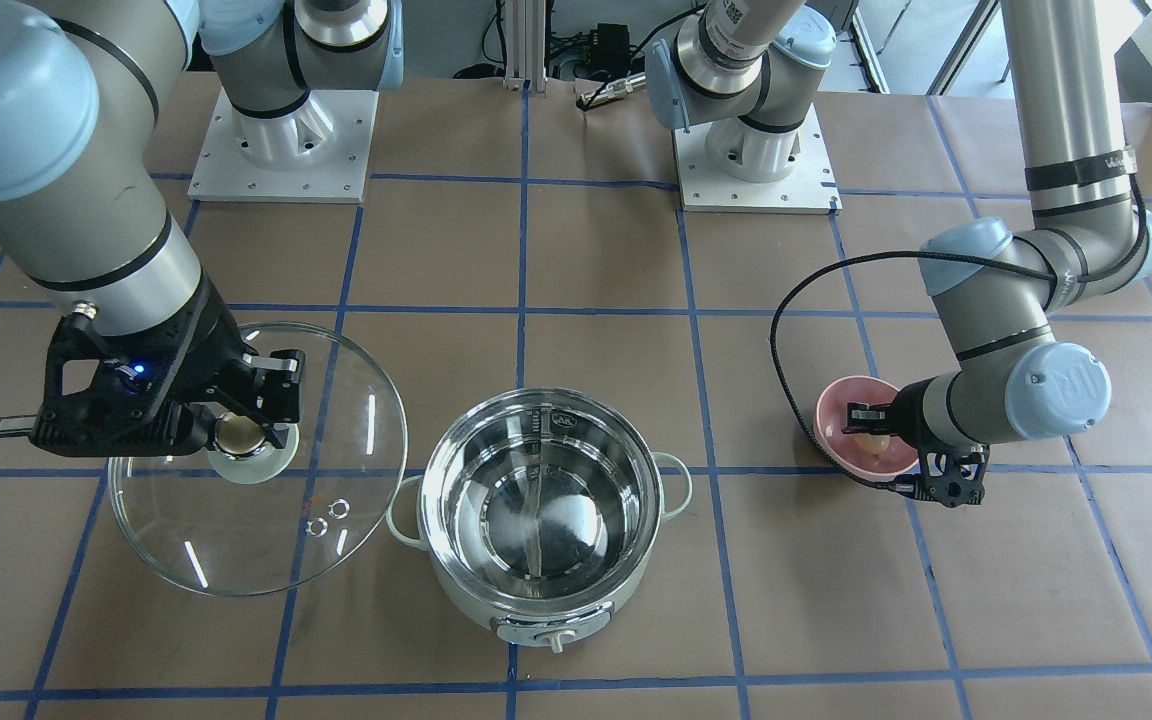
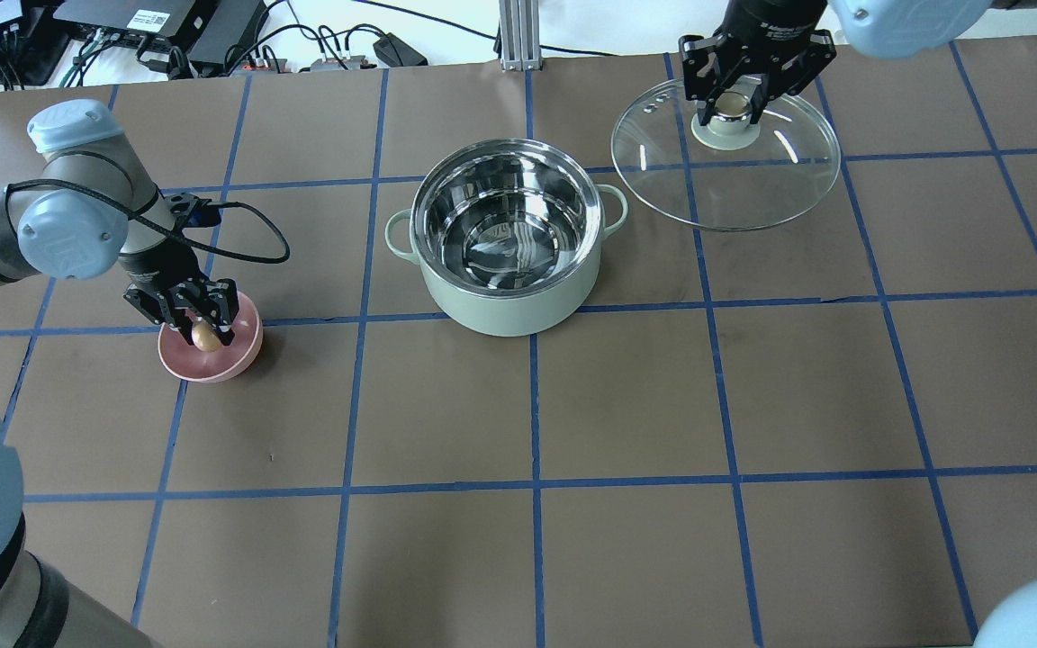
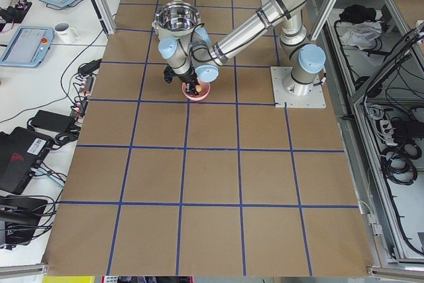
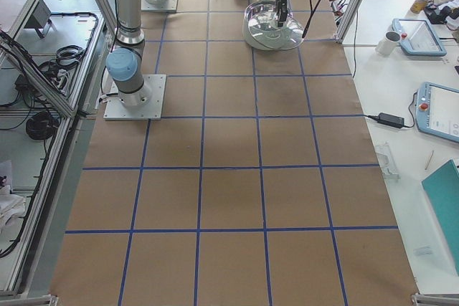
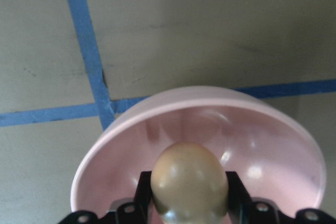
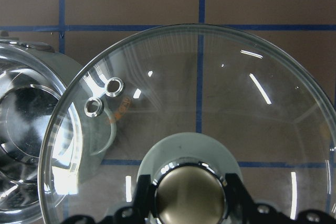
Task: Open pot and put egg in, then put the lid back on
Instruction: 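Carry the egg with the left gripper over the open pot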
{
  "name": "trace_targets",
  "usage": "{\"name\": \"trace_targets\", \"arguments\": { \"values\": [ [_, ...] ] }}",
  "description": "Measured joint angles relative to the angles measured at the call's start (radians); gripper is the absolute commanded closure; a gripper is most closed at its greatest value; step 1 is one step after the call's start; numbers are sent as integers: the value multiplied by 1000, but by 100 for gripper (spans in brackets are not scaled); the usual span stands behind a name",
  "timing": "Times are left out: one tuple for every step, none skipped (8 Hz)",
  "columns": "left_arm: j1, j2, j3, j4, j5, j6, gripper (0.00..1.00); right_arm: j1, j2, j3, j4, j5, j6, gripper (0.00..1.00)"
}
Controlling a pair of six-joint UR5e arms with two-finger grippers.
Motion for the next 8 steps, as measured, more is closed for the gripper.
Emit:
{"name": "trace_targets", "arguments": {
  "values": [
    [-1, 29, 7, -4, -2, 5, 100, -28, -6, 0, 19, 0, -34, 95],
    [-6, 70, 13, -14, -8, 7, 100, -52, -13, 0, 31, 0, -60, 95],
    [-21, 110, 17, -23, -35, 5, 100, -69, -17, 0, 38, -3, -82, 95],
    [-52, 146, 27, -27, -76, -1, 100, -84, -21, 1, 42, -9, -103, 95],
    [-102, 172, 49, -28, -104, -13, 100, -103, -24, 1, 46, -15, -125, 95],
    [-168, 187, 79, -24, -124, -41, 100, -125, -30, 3, 52, -20, -143, 95],
    [-243, 190, 112, -11, -146, -107, 100, -145, -36, 4, 55, -26, -163, 95],
    [-322, 176, 150, 29, -163, -209, 100, -162, -40, 5, 56, -41, -185, 95]
  ]
}}
